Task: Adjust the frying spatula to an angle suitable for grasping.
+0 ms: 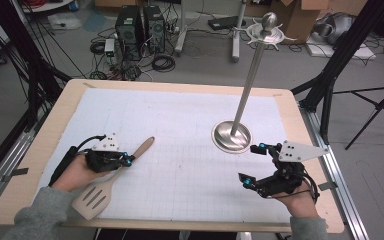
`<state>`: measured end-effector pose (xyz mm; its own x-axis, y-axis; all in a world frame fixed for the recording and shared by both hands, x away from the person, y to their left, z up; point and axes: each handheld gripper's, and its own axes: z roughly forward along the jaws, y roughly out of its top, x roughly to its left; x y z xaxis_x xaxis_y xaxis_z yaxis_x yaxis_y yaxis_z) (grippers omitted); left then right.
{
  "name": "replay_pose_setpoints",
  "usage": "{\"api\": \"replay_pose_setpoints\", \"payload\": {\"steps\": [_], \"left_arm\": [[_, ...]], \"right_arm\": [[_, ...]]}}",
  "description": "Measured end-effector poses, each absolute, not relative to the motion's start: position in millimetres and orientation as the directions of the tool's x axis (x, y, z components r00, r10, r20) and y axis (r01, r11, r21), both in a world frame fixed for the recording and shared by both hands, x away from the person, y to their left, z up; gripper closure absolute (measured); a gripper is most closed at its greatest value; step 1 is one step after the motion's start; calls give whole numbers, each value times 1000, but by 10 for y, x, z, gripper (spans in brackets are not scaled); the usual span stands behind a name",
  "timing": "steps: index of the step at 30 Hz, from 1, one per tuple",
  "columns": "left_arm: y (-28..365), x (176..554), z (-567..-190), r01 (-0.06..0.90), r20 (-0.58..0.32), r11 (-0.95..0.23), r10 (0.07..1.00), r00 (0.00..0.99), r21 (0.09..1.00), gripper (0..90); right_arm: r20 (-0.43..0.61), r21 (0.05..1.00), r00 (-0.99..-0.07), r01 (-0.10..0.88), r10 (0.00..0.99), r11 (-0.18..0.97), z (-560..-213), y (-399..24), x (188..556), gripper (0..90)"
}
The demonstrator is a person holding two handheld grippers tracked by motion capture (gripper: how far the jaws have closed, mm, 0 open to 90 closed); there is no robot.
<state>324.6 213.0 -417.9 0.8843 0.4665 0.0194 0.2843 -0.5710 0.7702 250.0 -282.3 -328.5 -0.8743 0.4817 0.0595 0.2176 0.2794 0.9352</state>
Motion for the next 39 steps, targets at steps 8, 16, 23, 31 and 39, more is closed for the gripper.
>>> {"api": "replay_pose_setpoints", "payload": {"steps": [8,16,23,31,39], "left_arm": [[2229,3176,-4190,299,11,-588,464,886,752,895],[2214,3122,-4213,278,39,-640,434,900,716,896],[2207,3070,-4216,263,54,-665,417,907,699,897],[2247,3052,-4276,266,51,-686,405,913,677,897],[2247,3015,-4279,241,81,-719,382,920,652,897]], "right_arm": [[60,935,-880,215,470,282,-3287,-2788,2533,56],[63,935,-882,216,468,282,-3298,-2786,2554,56],[65,935,-882,217,466,279,-3297,-2787,2555,56],[66,935,-882,218,467,279,-3301,-2784,2564,56],[63,935,-884,215,463,284,-3307,-2774,2568,56]]}}
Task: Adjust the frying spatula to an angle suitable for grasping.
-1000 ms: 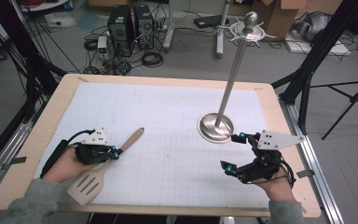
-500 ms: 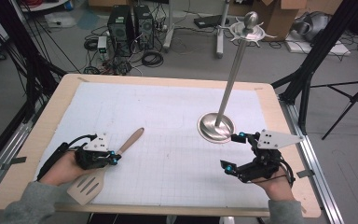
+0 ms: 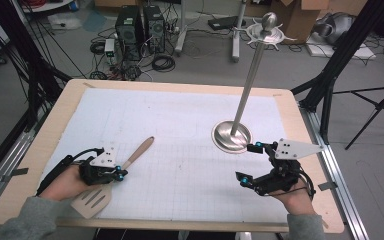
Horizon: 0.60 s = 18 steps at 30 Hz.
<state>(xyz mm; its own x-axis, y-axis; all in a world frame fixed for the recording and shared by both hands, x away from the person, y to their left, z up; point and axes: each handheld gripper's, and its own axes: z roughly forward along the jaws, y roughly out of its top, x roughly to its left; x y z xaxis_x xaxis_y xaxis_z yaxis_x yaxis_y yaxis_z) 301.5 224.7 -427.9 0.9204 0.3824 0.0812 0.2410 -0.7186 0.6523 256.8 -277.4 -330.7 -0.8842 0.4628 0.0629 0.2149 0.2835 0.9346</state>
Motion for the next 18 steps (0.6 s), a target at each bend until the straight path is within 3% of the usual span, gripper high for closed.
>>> {"api": "replay_pose_setpoints", "payload": {"steps": [18], "left_arm": [[2523,3117,-4293,253,64,-665,413,909,703,898]], "right_arm": [[68,935,-889,216,453,283,-3306,-2735,2568,57]]}}
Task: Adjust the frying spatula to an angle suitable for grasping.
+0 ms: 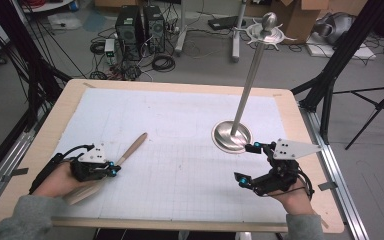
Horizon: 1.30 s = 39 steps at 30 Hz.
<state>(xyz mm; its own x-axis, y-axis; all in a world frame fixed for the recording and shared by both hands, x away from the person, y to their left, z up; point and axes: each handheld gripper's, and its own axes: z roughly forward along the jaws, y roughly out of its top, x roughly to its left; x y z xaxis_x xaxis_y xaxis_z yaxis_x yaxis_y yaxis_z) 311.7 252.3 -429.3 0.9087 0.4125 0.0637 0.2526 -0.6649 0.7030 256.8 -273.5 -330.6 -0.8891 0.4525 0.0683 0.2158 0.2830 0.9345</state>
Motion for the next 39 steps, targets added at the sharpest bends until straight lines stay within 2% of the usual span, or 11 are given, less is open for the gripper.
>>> {"api": "replay_pose_setpoints", "payload": {"steps": [8,11,18,21,22,24,30,39], "left_arm": [[2624,3181,-4322,195,97,-665,375,922,721,897],[2653,3203,-4328,235,51,-625,404,913,745,895],[2729,3388,-4252,358,1,-512,574,819,781,894],[2719,3471,-4296,407,-53,-474,599,799,781,818],[2717,3491,-4307,409,-45,-481,604,795,776,818],[2704,3535,-4313,437,-40,-483,634,772,759,889],[2684,3613,-4267,422,-39,-476,627,778,772,900],[2599,3746,-4370,452,-30,-512,637,770,730,900]], "right_arm": [[69,927,-889,224,452,299,-3324,-2709,2567,56],[68,929,-888,223,455,296,-3321,-2714,2560,56],[62,927,-885,222,461,301,-3325,-2728,2531,56],[68,925,-881,232,468,301,-3334,-2737,2517,56],[60,926,-881,225,470,302,-3336,-2744,2518,56],[66,926,-878,231,474,299,-3340,-2751,2503,56],[60,929,-870,228,489,293,-3340,-2796,2466,56],[62,926,-867,235,494,297,-3336,-2796,2426,56]]}}
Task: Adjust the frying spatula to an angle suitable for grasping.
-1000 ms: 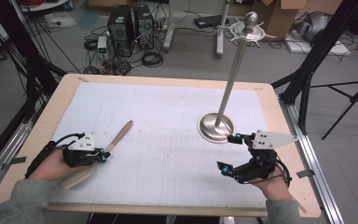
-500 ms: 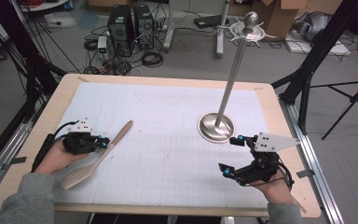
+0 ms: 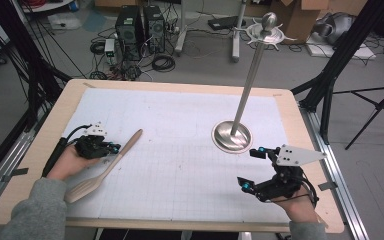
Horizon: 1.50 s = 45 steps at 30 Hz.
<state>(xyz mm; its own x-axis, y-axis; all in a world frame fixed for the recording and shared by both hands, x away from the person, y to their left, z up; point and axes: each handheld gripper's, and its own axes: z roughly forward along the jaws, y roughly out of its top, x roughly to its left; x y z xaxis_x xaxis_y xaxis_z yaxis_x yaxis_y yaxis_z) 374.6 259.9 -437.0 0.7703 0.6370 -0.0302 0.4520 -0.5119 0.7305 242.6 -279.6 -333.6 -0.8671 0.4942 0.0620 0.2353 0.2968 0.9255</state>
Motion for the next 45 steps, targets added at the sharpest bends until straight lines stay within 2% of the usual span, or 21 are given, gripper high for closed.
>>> {"api": "replay_pose_setpoints", "payload": {"steps": [5,17,31,45], "left_arm": [[2550,3760,-4377,408,20,-546,616,788,732,900],[2409,3726,-4361,366,27,-554,576,817,748,900],[2027,3712,-4344,301,67,-640,484,873,707,900],[1966,3668,-4354,232,97,-658,423,901,716,900]], "right_arm": [[59,924,-863,237,502,299,-3348,-2814,2419,56],[63,926,-860,240,506,293,-3350,-2830,2414,56],[63,923,-858,245,510,297,-3369,-2837,2416,56],[64,919,-860,248,507,305,-3378,-2819,2420,56]]}}
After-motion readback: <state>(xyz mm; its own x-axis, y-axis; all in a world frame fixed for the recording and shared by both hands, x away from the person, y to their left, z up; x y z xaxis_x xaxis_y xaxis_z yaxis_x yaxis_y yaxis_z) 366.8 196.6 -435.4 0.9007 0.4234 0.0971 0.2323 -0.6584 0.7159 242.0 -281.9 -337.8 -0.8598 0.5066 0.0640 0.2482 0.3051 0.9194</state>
